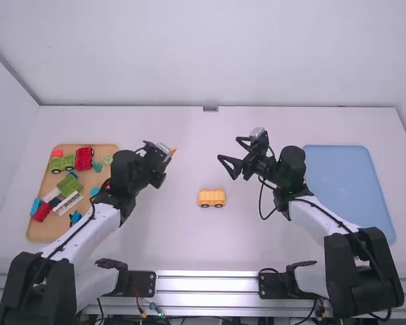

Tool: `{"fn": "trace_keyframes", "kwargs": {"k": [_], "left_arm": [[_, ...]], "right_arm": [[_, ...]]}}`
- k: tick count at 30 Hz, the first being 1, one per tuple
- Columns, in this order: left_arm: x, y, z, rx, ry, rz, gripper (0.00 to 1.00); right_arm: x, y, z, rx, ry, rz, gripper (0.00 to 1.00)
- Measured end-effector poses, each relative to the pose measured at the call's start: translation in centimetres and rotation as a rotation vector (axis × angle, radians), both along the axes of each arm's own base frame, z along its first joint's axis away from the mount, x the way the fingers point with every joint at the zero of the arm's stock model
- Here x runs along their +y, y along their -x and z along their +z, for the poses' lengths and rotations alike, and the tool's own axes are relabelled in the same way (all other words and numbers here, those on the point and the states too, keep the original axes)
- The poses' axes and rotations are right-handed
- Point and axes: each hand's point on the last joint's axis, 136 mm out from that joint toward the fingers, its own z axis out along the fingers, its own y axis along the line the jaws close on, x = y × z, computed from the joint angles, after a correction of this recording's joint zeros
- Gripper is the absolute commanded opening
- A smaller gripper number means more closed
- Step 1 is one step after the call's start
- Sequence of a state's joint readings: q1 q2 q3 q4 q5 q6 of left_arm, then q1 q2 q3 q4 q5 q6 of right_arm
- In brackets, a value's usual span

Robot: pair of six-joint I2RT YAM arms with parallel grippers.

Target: Assemble lego blocks to make yellow taxi

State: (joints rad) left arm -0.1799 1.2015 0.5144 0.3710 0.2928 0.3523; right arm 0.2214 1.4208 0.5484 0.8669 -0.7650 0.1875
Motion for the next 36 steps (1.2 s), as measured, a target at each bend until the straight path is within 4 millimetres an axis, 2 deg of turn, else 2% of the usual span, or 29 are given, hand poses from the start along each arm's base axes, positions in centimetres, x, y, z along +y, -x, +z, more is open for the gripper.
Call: {"fn": "trace_keyframes", "kwargs": {"k": [2,5,9,14,19,22,29,33,36], "left_arm": [[-2.6,0.7,0.7,-0.053,0.017,-0.079,0.02],[-4.9,1.4,1.6,-0.083,0.054,-0.137,0.02],[-6.4,1.5,2.4,-0.116,0.091,-0.166,0.02],[-6.8,0.4,0.9,-0.084,0.127,-0.135,0.02],[-7.2,-0.4,-0.1,-0.052,0.185,-0.117,0.02],[-7.9,-0.3,-0.1,-0.045,0.227,-0.148,0.02],[-8.6,-0.4,-0.3,-0.028,0.277,-0.163,0.02],[-10.2,0.3,-0.1,-0.029,0.289,-0.198,0.02],[-11.4,0.8,0.2,-0.045,0.288,-0.207,0.02]], "right_arm": [[0.5,-0.2,-0.5,0.024,-0.039,0.029,0.94],[1.3,-0.4,-1.1,0.036,-0.083,0.067,0.93],[3.1,0.3,-1.5,0.024,-0.134,0.142,0.92],[4.7,1.5,-1.5,0.035,-0.174,0.221,0.90],[5.0,1.3,-2.4,0.090,-0.169,0.202,0.90],[5.3,1.0,-3.0,0.121,-0.163,0.171,0.89],[5.2,0.4,-3.2,0.124,-0.164,0.128,0.86],[5.4,0.3,-3.3,0.127,-0.165,0.109,0.85],[5.9,0.4,-3.8,0.150,-0.156,0.099,0.79]]}}
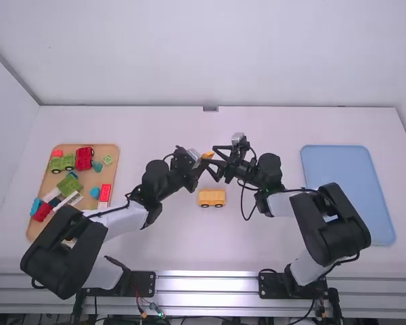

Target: Assemble lego blocks to make yellow taxi

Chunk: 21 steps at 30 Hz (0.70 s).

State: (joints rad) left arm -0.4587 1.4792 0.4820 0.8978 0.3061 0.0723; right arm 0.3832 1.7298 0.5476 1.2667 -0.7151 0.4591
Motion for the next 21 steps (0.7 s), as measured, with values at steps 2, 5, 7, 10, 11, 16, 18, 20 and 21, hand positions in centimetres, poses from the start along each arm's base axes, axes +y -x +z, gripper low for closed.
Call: {"fn": "trace_keyframes", "kwargs": {"k": [2,5,7,10,11,16,18,20,21], "left_arm": [[-0.2,0.1,-0.1,0.002,-0.004,0.008,0.02],[-0.2,0.0,-0.3,0.009,-0.013,0.036,0.01],[0.1,-0.2,-0.4,0.012,-0.011,0.055,0.02],[0.3,-0.5,-0.2,0.011,-0.005,0.078,0.02],[0.4,-0.6,-0.2,0.011,-0.005,0.086,0.02],[0.8,-0.9,-0.3,0.011,-0.009,0.116,0.02],[0.9,-0.9,-0.4,0.015,-0.011,0.116,0.02],[0.9,-0.9,-0.5,0.017,-0.013,0.116,0.02],[0.9,-0.8,-0.5,0.018,-0.013,0.115,0.02]], "right_arm": [[0.1,0.0,0.0,-0.002,0.002,-0.005,0.74],[0.1,-0.1,0.0,-0.009,0.005,-0.011,0.62],[0.0,-0.2,-0.1,-0.008,0.007,-0.017,0.62],[0.0,-0.2,-0.3,0.002,0.013,-0.017,0.63],[0.0,-0.2,-0.4,0.004,0.014,-0.019,0.63],[0.0,-0.2,-0.4,0.003,0.015,-0.019,0.56],[0.0,-0.2,-0.4,0.003,0.015,-0.020,0.53],[0.0,-0.2,-0.4,0.004,0.015,-0.019,0.53],[0.0,-0.2,-0.4,0.004,0.015,-0.019,0.53]]}}
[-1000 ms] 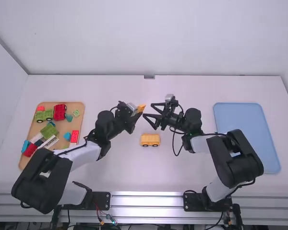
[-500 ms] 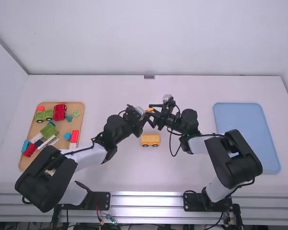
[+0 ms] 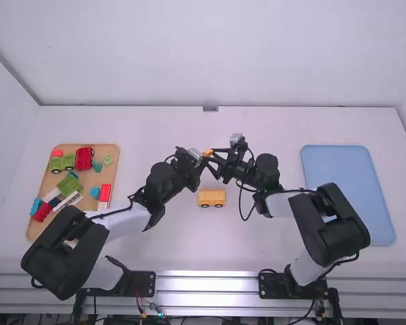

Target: Assemble lego blocks to make yellow taxi

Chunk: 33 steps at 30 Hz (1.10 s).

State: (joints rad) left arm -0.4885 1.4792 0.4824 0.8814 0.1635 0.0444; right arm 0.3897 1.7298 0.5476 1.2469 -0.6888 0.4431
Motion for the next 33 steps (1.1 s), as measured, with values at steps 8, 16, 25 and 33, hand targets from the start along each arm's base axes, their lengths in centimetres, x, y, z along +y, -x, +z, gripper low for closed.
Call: {"fn": "trace_keyframes", "kwargs": {"k": [8,16,25,33], "left_arm": [[0.03,0.05,-0.24,0.009,-0.005,0.000,0.02],[0.02,0.05,-0.24,0.009,-0.005,0.000,0.02],[-0.15,0.20,-0.25,0.010,-0.003,-0.014,0.39],[-0.36,0.55,-0.75,0.034,-0.007,-0.039,0.99]], "right_arm": [[0.00,-0.01,0.07,-0.003,-0.001,0.000,0.54],[0.00,-0.01,0.07,-0.004,-0.001,-0.001,0.45],[0.05,0.08,0.13,0.000,-0.005,0.005,0.30],[-0.23,0.07,0.07,-0.042,0.018,0.015,0.25]]}}
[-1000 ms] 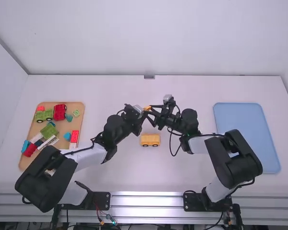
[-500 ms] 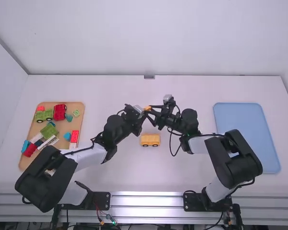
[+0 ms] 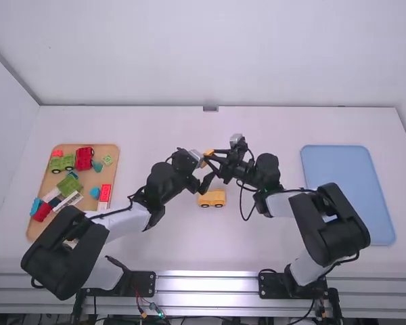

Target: Assemble lego blocks to make yellow taxi

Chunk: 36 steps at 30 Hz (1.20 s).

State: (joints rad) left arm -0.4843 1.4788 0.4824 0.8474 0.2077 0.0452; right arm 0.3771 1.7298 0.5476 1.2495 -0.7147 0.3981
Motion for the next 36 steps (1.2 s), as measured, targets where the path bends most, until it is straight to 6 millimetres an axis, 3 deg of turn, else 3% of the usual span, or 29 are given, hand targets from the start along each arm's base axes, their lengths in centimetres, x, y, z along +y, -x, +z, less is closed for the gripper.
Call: {"fn": "trace_keyframes", "kwargs": {"k": [4,6,7,11,14,17,23,32,36], "left_arm": [[0.2,0.8,-0.8,0.058,0.002,-0.073,0.99],[1.2,1.3,-0.5,0.102,0.027,-0.126,0.99],[2.3,1.3,0.1,0.130,0.057,-0.166,1.00],[3.4,1.5,2.8,0.149,0.116,-0.325,0.99],[3.0,2.0,5.3,0.118,0.147,-0.470,0.99],[1.9,2.9,6.4,0.101,0.171,-0.616,0.99],[0.9,4.3,5.4,0.122,0.222,-0.778,0.99],[-0.3,5.2,5.3,0.103,0.221,-0.841,0.88],[-0.6,5.0,5.4,0.078,0.206,-0.837,0.77]], "right_arm": [[-0.8,0.1,0.4,-0.033,0.006,0.058,0.23],[-1.5,-0.1,0.9,-0.047,0.013,0.110,0.23],[-2.0,-0.2,1.1,-0.049,0.021,0.149,0.23],[-2.6,-0.2,1.7,-0.070,0.041,0.257,0.23],[-2.4,0.6,2.5,-0.108,0.044,0.346,0.23],[-2.1,1.6,3.7,-0.183,0.038,0.441,0.22],[-1.6,3.2,4.9,-0.256,0.026,0.557,0.22],[-0.4,4.8,5.5,-0.291,0.014,0.650,0.20],[0.1,5.0,5.5,-0.289,0.015,0.651,0.20]]}}
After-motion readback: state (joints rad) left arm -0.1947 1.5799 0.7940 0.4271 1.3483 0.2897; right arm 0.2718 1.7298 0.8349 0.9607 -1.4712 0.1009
